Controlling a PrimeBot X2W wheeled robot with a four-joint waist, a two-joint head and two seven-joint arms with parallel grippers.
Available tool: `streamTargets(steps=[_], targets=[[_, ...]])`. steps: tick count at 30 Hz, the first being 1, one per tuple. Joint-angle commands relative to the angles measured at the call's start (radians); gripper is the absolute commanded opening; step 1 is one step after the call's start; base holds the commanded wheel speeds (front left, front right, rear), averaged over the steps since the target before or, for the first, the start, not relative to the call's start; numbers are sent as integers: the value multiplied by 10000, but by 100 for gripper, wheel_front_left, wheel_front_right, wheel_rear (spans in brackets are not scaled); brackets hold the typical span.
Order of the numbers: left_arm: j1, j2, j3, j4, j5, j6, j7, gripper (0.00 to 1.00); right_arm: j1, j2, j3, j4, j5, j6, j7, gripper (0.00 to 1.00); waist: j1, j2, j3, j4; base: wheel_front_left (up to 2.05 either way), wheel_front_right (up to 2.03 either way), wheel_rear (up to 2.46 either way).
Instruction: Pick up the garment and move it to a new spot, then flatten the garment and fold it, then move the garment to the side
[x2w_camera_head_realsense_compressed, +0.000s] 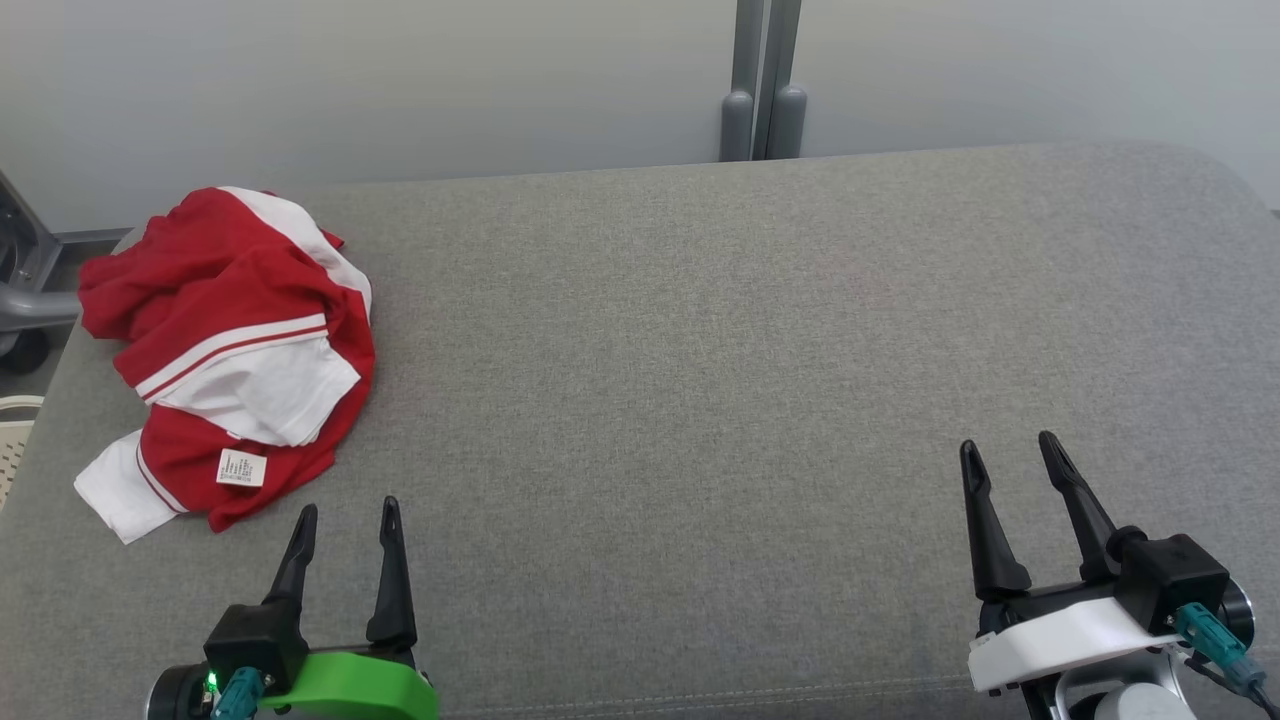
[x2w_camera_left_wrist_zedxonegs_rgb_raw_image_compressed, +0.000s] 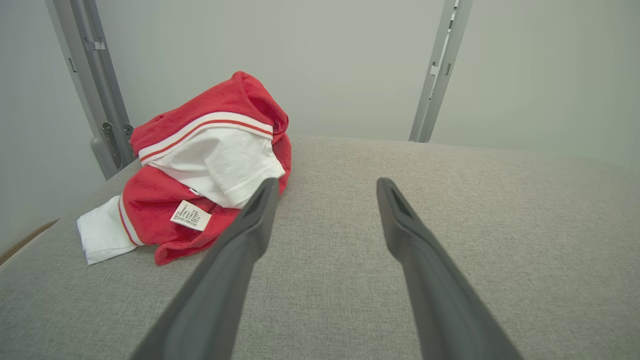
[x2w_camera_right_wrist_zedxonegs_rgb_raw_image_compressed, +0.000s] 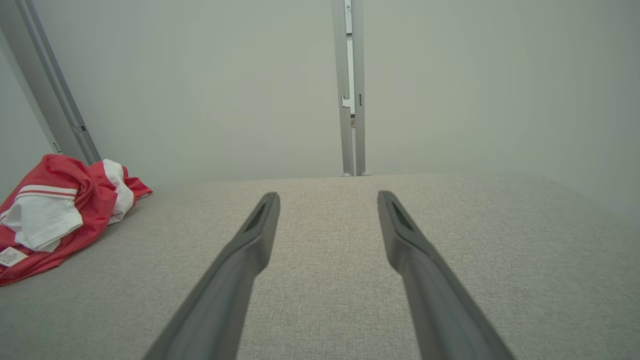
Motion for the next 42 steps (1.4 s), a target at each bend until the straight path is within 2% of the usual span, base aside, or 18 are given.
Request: streamTargets(steps=[1,31,36,42], targets=[[6,67,15,-2,-66,43,-35,100,-34,-42,-13,22,49,2,-42,100,0,-1,2,4,0,0,0],[-48,67,-27,83,-87,24,-35,100,-36,-42,-13,38,-2,4,-42,100,0,-1,34,83,0,0,0],[-147,67,-80,105,-101,-9,-35,100,0,-37,-75,29,-53,2,-42,100,0,-1,45,355,0,0,0],[-195,65,-100,96,-105,18,-35,100,45,-37,-51,-49,-107,2,-40,100,0,-1,82,1082,0,0,0]])
